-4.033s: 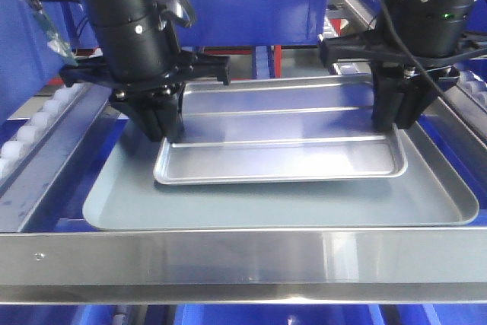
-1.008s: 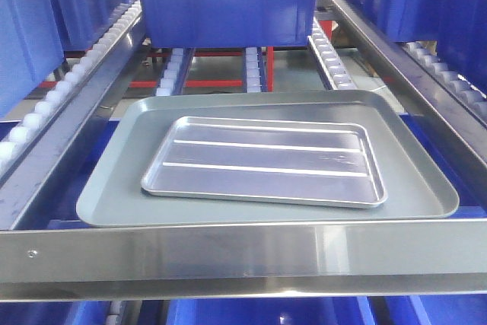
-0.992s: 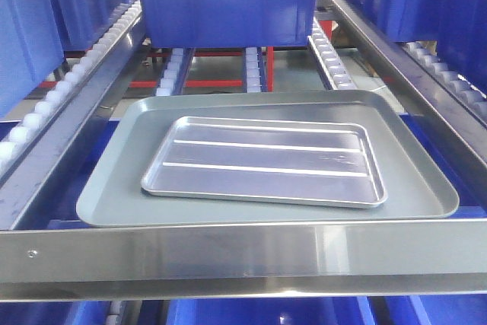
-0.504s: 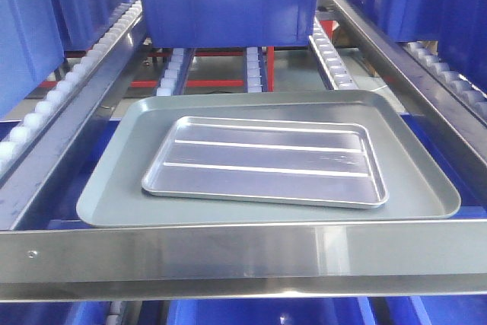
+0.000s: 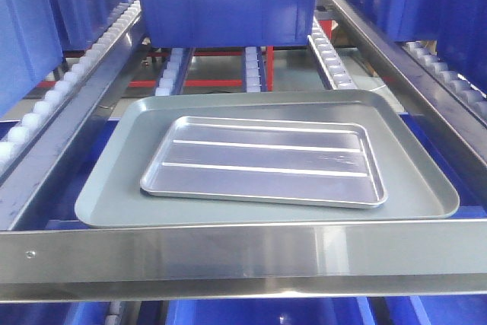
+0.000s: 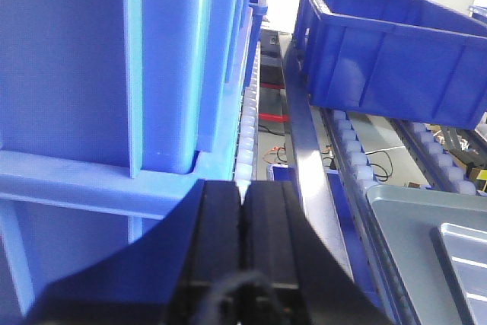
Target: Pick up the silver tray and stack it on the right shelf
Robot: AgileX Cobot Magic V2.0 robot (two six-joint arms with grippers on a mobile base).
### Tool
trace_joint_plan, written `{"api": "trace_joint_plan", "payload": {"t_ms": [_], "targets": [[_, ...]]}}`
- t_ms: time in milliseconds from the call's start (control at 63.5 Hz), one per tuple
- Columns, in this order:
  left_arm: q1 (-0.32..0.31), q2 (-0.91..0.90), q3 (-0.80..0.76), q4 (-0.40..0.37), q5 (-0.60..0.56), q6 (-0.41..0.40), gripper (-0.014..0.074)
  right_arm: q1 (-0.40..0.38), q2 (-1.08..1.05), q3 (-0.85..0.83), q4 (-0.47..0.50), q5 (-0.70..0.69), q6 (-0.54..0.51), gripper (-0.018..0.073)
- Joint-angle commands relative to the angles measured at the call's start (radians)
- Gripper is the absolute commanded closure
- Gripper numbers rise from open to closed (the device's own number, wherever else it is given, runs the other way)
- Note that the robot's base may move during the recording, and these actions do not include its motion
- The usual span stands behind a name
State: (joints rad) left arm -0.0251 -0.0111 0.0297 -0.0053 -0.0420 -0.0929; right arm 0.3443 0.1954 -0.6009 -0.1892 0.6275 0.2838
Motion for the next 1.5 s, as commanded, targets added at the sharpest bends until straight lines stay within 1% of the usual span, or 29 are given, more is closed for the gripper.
{"api": "trace_joint_plan", "payload": {"t_ms": [0, 236, 331, 488, 567, 677, 756, 882, 929, 1024, 1103, 1213, 1276, 1323, 1481], "targets": [[0.000, -0.014, 0.020, -0.006, -0.096, 0.002, 0.0697, -0.001, 0.014, -0.025, -0.023, -0.086, -0.009, 0.0503], [0.000, -0.014, 0.020, -0.006, -0.096, 0.002, 0.0697, -0.001, 0.014, -0.025, -0.023, -0.086, -0.009, 0.0503], [0.000, -0.014, 0.020, -0.006, -0.096, 0.002, 0.0697, -0.003, 0.014, -0.025, -0.072, -0.103, -0.009, 0.0503], [0.000, -0.014, 0.020, -0.006, -0.096, 0.002, 0.0697, -0.003, 0.014, -0.020, -0.072, -0.100, -0.009, 0.0503], [0.000, -0.014, 0.020, -0.006, -0.096, 0.002, 0.0697, -0.010, 0.014, 0.003, -0.074, -0.126, -0.012, 0.0503], [0.000, -0.014, 0.020, -0.006, -0.096, 0.002, 0.0697, -0.066, 0.012, 0.057, -0.067, -0.177, -0.034, 0.0503], [0.000, -0.014, 0.020, -0.006, -0.096, 0.002, 0.0697, -0.137, 0.012, 0.107, -0.013, -0.231, -0.098, 0.0503], [0.000, -0.014, 0.020, -0.006, -0.096, 0.002, 0.0697, -0.266, 0.004, 0.211, 0.195, -0.368, -0.313, 0.0503], [0.000, -0.014, 0.020, -0.006, -0.096, 0.002, 0.0697, -0.305, -0.012, 0.258, 0.242, -0.423, -0.347, 0.0503], [0.000, -0.014, 0.020, -0.006, -0.096, 0.002, 0.0697, -0.374, -0.070, 0.366, 0.249, -0.513, -0.348, 0.0503], [0.000, -0.014, 0.020, -0.006, -0.096, 0.002, 0.0697, -0.405, -0.139, 0.452, 0.249, -0.565, -0.344, 0.0503], [0.000, -0.014, 0.020, -0.006, -0.096, 0.002, 0.0697, -0.411, -0.233, 0.558, 0.249, -0.627, -0.334, 0.0503], [0.000, -0.014, 0.020, -0.006, -0.096, 0.002, 0.0697, -0.411, -0.222, 0.614, 0.251, -0.696, -0.298, 0.0503], [0.000, -0.014, 0.018, -0.006, -0.096, 0.002, 0.0697, -0.411, -0.225, 0.610, 0.251, -0.660, -0.276, 0.0503], [0.000, -0.014, 0.018, -0.006, -0.096, 0.002, 0.0697, -0.411, -0.226, 0.610, 0.251, -0.663, -0.276, 0.0503]]}}
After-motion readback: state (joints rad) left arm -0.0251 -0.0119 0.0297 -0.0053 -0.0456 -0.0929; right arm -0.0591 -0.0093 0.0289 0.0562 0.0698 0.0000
